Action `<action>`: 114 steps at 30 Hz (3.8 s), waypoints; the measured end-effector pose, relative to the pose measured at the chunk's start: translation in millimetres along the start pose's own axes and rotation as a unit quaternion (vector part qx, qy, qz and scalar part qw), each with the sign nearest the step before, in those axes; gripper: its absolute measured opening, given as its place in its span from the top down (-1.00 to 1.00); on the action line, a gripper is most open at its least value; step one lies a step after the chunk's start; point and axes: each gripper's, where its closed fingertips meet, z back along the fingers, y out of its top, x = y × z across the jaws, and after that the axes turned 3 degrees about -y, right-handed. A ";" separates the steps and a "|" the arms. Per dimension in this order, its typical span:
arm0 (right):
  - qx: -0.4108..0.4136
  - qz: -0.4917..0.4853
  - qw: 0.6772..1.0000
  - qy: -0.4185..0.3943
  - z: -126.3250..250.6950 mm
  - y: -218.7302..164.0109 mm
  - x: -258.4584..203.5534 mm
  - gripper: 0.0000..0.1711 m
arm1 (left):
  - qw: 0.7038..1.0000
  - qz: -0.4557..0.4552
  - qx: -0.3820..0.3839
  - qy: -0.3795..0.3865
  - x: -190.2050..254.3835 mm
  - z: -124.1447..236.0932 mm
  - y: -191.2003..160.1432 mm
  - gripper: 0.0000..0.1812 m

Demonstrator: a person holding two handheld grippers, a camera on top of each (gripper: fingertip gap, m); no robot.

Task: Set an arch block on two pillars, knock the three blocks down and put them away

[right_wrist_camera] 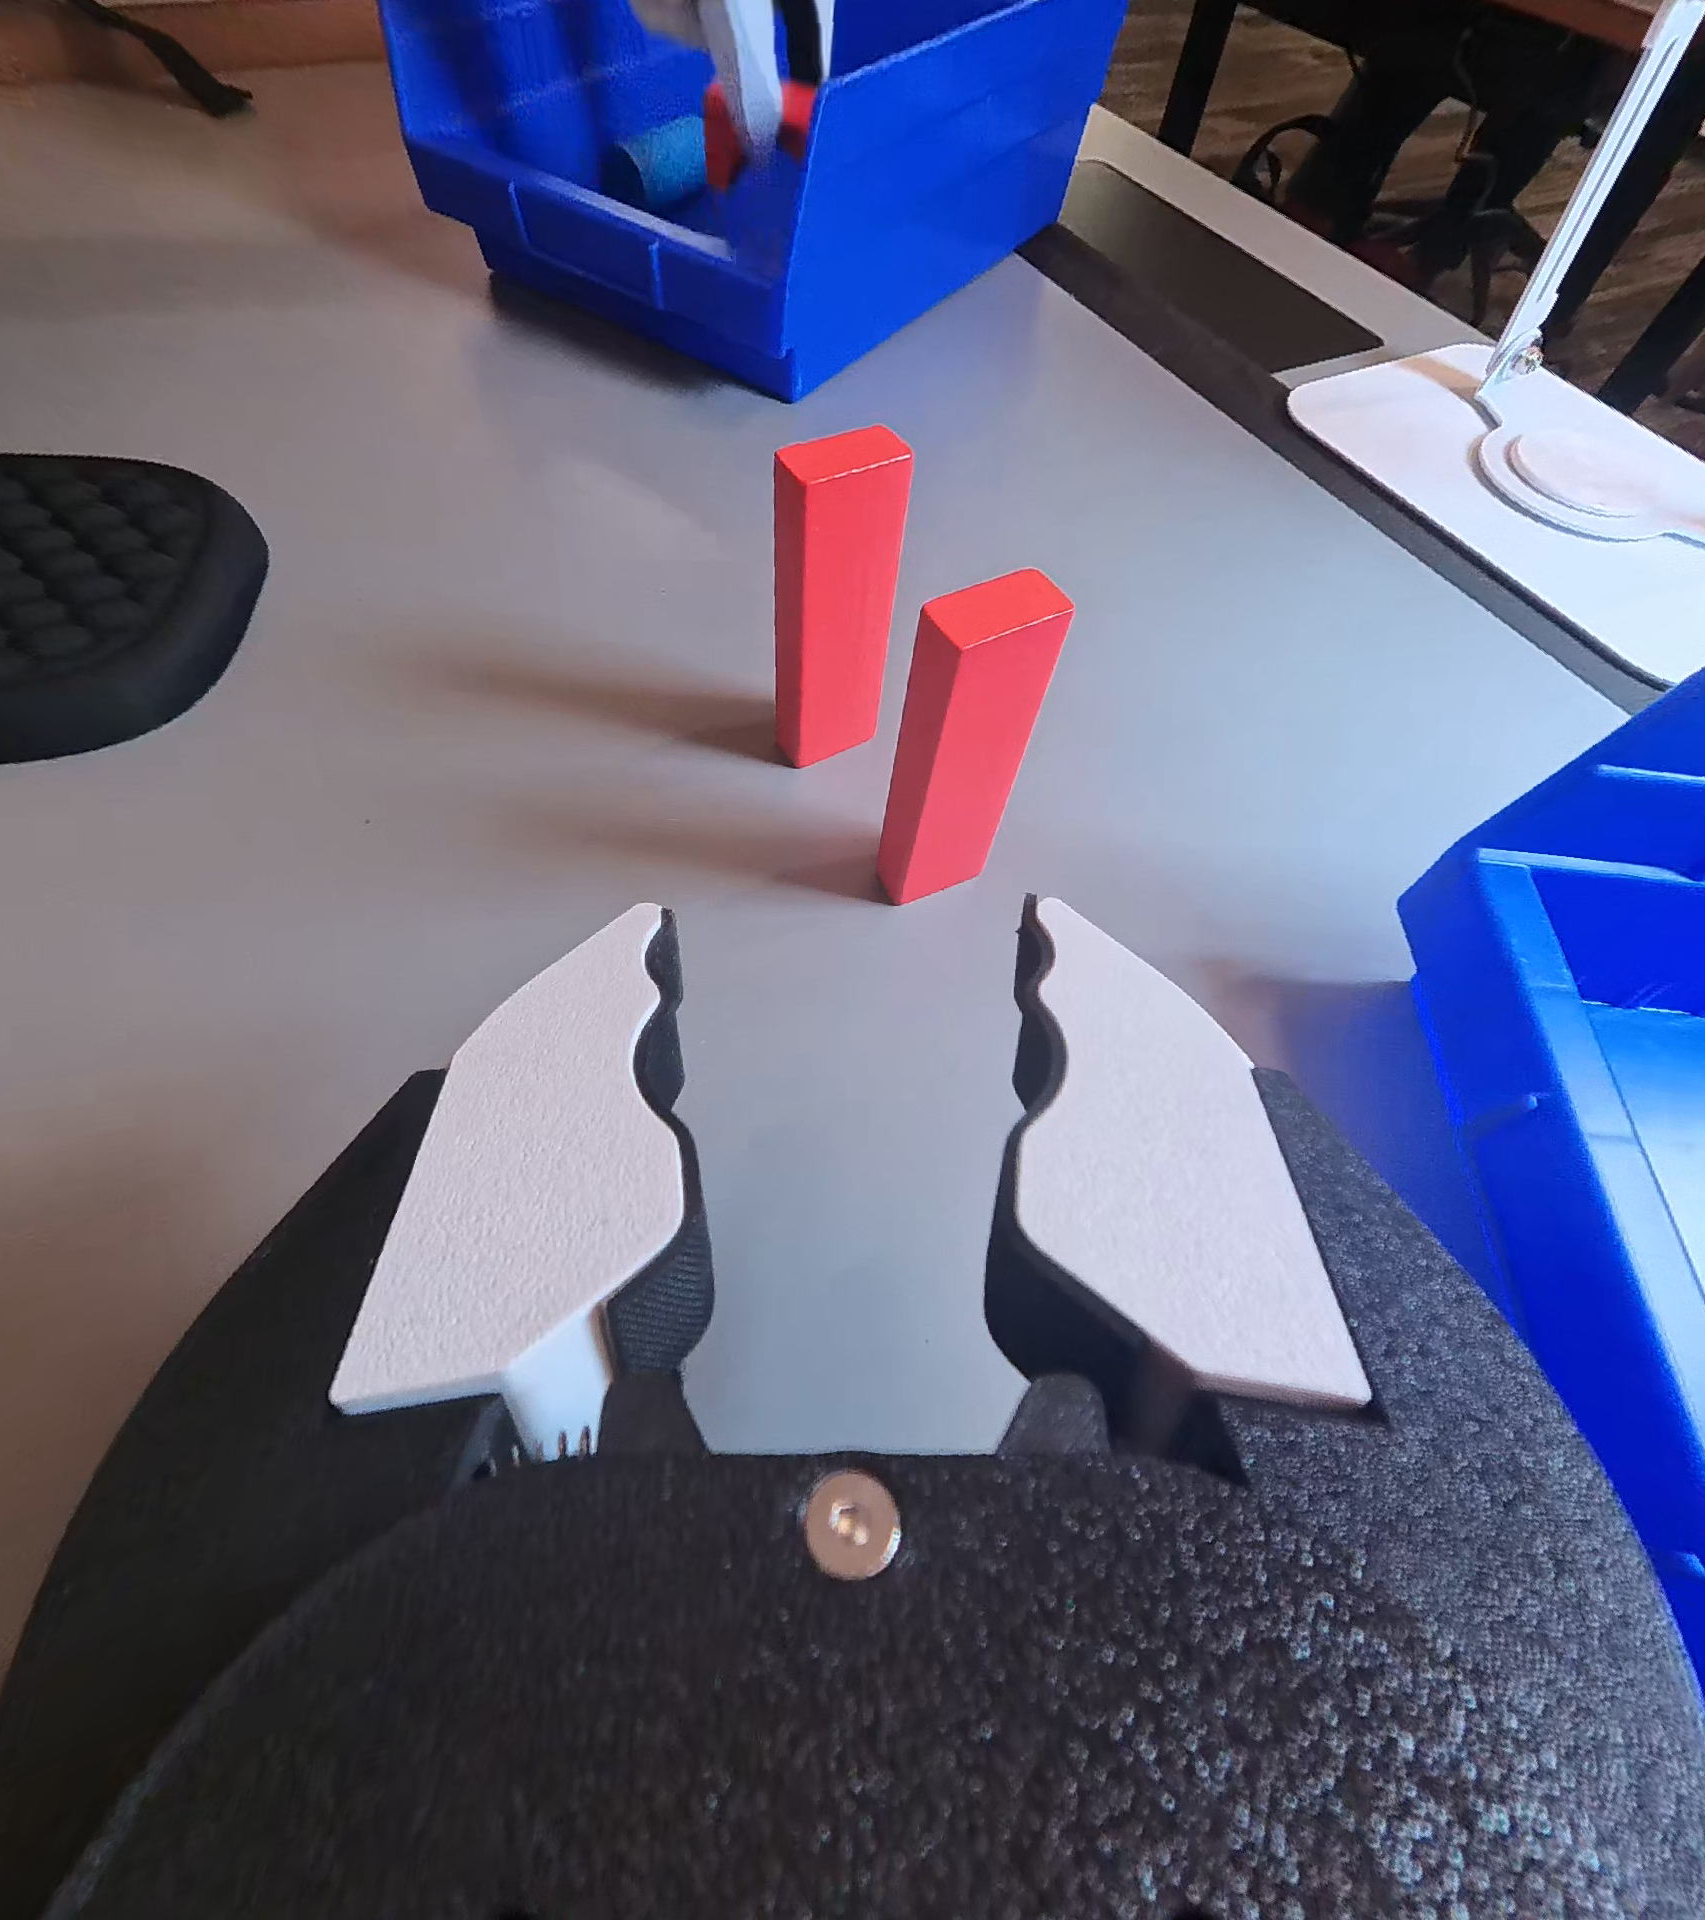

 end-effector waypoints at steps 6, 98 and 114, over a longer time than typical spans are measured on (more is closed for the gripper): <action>-0.004 0.005 1.000 0.004 -3.3 -1.4 -3.4 0.27 | 0.984 -0.134 0.107 -0.050 78.6 101.8 63.0 0.60; 0.002 -0.041 0.999 -0.003 -20.8 -9.1 -2.0 0.19 | 0.798 -0.053 0.556 -0.226 205.3 107.7 70.5 0.59; 0.010 -0.103 0.977 -0.185 -57.8 13.5 11.1 -0.07 | 0.839 -0.030 0.528 -0.125 202.5 25.2 40.8 0.48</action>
